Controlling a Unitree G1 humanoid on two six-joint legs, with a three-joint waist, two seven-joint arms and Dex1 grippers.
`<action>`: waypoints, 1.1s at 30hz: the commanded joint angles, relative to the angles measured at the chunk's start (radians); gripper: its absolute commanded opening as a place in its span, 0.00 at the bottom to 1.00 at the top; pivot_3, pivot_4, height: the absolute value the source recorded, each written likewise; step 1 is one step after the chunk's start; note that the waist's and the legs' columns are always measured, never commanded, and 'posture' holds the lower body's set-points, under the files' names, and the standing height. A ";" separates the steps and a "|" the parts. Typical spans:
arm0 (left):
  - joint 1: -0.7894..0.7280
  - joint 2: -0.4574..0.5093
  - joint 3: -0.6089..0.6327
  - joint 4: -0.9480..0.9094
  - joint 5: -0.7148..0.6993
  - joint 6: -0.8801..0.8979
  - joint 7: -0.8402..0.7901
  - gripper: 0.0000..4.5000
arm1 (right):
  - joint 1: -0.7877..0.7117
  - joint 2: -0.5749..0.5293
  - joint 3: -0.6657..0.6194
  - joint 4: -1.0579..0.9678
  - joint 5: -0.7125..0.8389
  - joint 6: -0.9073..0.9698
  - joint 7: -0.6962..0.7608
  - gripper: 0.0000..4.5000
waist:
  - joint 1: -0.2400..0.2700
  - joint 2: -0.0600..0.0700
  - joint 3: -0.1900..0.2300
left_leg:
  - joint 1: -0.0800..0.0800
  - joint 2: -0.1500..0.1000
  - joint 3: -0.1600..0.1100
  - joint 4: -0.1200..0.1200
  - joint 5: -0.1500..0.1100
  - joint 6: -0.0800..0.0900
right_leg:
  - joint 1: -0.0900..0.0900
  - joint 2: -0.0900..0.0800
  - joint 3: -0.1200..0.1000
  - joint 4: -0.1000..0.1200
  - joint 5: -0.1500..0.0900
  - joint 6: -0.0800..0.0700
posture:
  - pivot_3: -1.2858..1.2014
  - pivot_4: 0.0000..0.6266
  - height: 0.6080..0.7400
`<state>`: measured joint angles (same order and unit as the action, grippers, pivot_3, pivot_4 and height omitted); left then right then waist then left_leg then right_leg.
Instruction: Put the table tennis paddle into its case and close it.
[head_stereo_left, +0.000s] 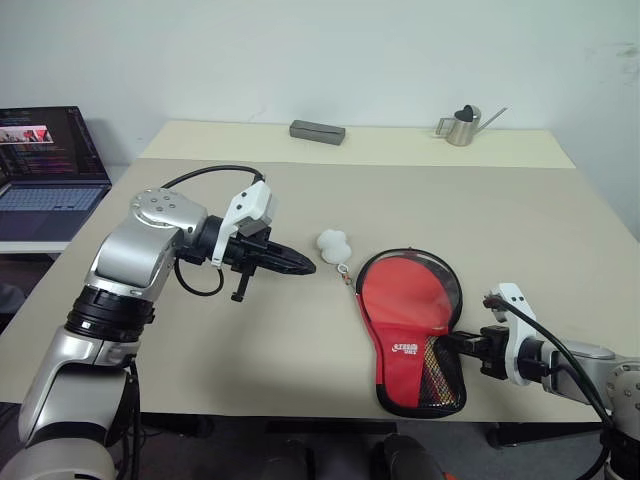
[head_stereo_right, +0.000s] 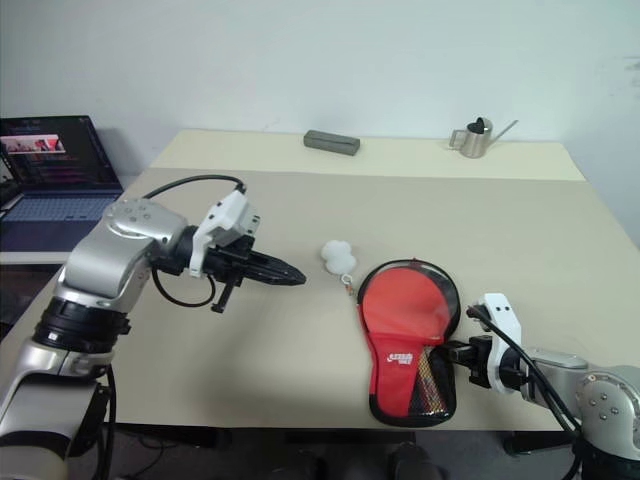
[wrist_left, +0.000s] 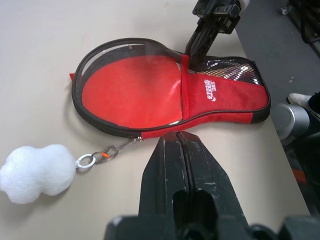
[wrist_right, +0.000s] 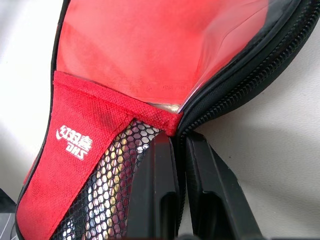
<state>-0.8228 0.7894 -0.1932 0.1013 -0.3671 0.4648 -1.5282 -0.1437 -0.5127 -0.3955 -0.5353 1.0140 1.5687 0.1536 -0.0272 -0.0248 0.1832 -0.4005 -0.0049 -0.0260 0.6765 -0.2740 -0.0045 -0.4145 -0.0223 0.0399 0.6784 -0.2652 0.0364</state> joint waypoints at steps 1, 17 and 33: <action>-0.029 0.004 -0.004 -0.007 0.001 -0.012 -0.034 0.00 | 0.027 -0.017 0.009 0.004 0.052 0.046 -0.020 0.00 | 0.000 0.000 0.000 | 0.000 0.000 0.000 0.000 0.000 0.000 | 0.000 0.000 0.000 0.000 0.000 0.000 | 0.52 0.24 1.00; -0.027 0.007 -0.002 -0.009 -0.006 -0.015 -0.044 0.00 | -0.068 0.092 -0.061 0.074 0.118 0.046 -0.160 0.31 | -0.007 -0.001 0.000 | 0.001 0.001 0.001 0.000 0.000 0.000 | 0.000 0.001 0.001 0.001 0.000 0.000 | 0.52 0.24 1.00; -0.020 0.006 0.002 -0.016 -0.011 -0.014 -0.038 0.00 | -0.012 -0.156 -0.168 0.174 0.441 0.012 -0.185 0.99 | -0.005 0.000 0.000 | 0.001 0.001 0.001 0.000 0.000 0.000 | 0.000 0.001 0.001 0.001 0.000 0.000 | 0.52 0.24 1.00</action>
<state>-0.8297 0.7893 -0.1934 0.1092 -0.3705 0.4528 -1.5358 -0.1566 -0.6406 -0.5654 -0.3405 1.4148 1.6007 -0.0786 -0.0322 -0.0252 0.1830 -0.3994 -0.0043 -0.0247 0.6768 -0.2741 -0.0042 -0.4141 -0.0216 0.0410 0.6795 -0.2651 0.0361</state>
